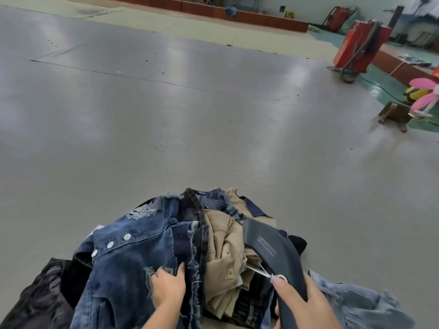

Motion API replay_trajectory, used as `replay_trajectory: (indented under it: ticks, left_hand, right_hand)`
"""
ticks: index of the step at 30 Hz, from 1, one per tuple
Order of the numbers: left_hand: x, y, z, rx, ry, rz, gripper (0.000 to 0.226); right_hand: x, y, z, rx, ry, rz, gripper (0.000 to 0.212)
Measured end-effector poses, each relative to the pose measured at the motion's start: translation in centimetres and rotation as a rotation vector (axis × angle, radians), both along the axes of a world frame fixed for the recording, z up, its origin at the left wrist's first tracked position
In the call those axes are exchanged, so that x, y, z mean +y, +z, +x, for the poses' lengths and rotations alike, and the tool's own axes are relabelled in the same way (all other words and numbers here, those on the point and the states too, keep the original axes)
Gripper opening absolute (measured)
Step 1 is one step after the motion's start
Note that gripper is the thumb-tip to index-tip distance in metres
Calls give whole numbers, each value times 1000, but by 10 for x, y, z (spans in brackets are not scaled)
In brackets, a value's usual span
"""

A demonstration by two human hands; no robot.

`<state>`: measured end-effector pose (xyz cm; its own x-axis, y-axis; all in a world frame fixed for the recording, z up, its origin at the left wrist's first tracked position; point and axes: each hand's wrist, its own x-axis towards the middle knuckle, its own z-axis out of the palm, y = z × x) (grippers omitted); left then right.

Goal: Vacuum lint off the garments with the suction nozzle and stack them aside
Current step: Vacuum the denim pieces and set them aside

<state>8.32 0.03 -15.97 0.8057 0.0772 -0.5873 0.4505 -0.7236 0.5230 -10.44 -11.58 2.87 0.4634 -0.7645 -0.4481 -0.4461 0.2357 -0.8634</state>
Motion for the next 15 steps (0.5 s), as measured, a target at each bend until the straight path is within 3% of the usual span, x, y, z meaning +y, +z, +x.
replay_trajectory:
  ticks: [4,8,12,15]
  left_hand:
    - [-3,-1,5,-75,-13,-36,24]
    - [6,21,14,-202,-21,-180,30]
    - [19,78,20,-241,31,-463,17]
    - [30,113,13,-246,22,-564,15]
  right_hand:
    - [1,1,4,2,51,-12,20]
    - [-2,10,4,22,76,-9,20]
    - [3,20,-3,10,132,5,31]
    - [14,39,-11,-21,183,43,21]
